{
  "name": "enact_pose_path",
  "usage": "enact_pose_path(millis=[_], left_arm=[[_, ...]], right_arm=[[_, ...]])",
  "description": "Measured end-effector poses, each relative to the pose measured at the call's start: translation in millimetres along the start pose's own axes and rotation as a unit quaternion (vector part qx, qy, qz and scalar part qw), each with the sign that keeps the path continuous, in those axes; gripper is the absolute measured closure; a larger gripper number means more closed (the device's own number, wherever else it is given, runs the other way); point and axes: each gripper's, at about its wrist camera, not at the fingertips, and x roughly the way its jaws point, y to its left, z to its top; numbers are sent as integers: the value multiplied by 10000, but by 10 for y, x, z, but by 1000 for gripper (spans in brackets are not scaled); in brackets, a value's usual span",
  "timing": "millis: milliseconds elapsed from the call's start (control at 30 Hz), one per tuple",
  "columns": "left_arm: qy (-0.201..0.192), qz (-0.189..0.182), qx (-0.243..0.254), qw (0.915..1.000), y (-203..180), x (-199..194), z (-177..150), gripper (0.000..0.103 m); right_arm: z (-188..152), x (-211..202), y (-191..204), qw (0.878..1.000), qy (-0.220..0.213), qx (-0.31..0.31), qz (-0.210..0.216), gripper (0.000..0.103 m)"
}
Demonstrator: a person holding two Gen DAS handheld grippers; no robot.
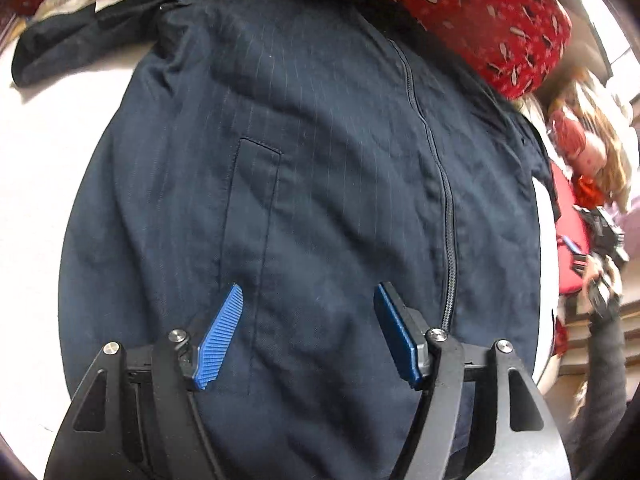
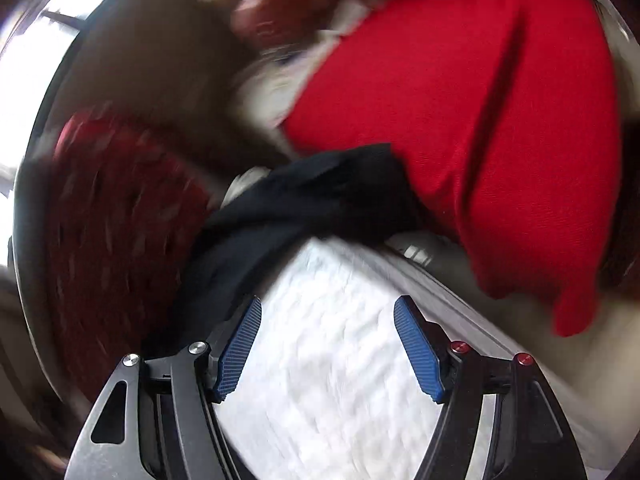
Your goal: Fold large clothes
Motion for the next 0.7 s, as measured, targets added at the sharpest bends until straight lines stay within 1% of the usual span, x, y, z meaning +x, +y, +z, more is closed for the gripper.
enact_pose_path(millis=[67, 100, 167, 200, 233, 267, 300, 333, 367, 433, 467, 500, 533, 567, 600, 633, 667, 700], left_arm=[[-5, -21, -29, 10000, -48, 73, 50, 35], [-16, -19, -24, 10000, -121, 110, 12, 35], [-11, -7, -5, 10000, -113, 133, 58, 35], [-13, 2, -2, 10000, -96, 134, 72, 35], [-17, 11, -4, 10000, -124, 141, 79, 35], [-17, 14, -16, 10000, -169, 171, 124, 35], [-27, -4, -37, 10000, -190, 179, 163, 35], [-49, -34, -46, 10000, -206, 176, 201, 35], [-68, -50, -43, 10000, -204, 163, 196, 35], [-109, -92, -19, 9999, -241, 152, 256, 35], [-124, -156, -10, 9998, -268, 153, 297, 35], [-133, -283, -6, 9995, -286, 147, 341, 35], [-133, -347, -11, 9993, -320, 159, 390, 35], [-157, -438, -18, 9989, -347, 157, 449, 35], [-212, -514, 0, 9985, -377, 162, 509, 35], [-329, -548, 44, 9979, -408, 150, 591, 35], [-418, -553, 68, 9976, -434, 149, 652, 35], [-546, -562, 101, 9969, -432, 119, 706, 35]], right_arm=[[157, 294, -155, 9972, 147, 676, 286, 32], [213, 496, -196, 9946, 222, 1002, 183, 31], [284, 794, -317, 9886, 315, 1469, 84, 31], [253, 923, -284, 9835, 356, 1749, 281, 30], [141, 994, -143, 9807, 389, 1883, 364, 29], [176, 1154, -161, 9775, 338, 2042, 404, 24], [147, 1117, -158, 9765, 280, 2090, 436, 22], [177, 1203, -165, 9744, 213, 2172, 543, 22], [223, 1311, -146, 9730, 196, 2219, 610, 24], [192, 1351, -109, 9683, 56, 2299, 972, 70], [180, 1308, -112, 9637, -58, 2308, 1340, 98], [203, 1206, -68, 9622, -172, 2216, 1577, 97], [226, 1112, -13, 9646, -309, 2081, 1589, 98], [269, 891, 143, 9697, -704, 1653, 1653, 98], [239, 736, 196, 9715, -841, 1448, 1676, 98], [259, 561, 353, 9745, -1009, 1127, 1657, 98], [267, 417, 475, 9765, -1075, 923, 1625, 98], [265, 207, 557, 9807, -1164, 500, 1492, 98]])
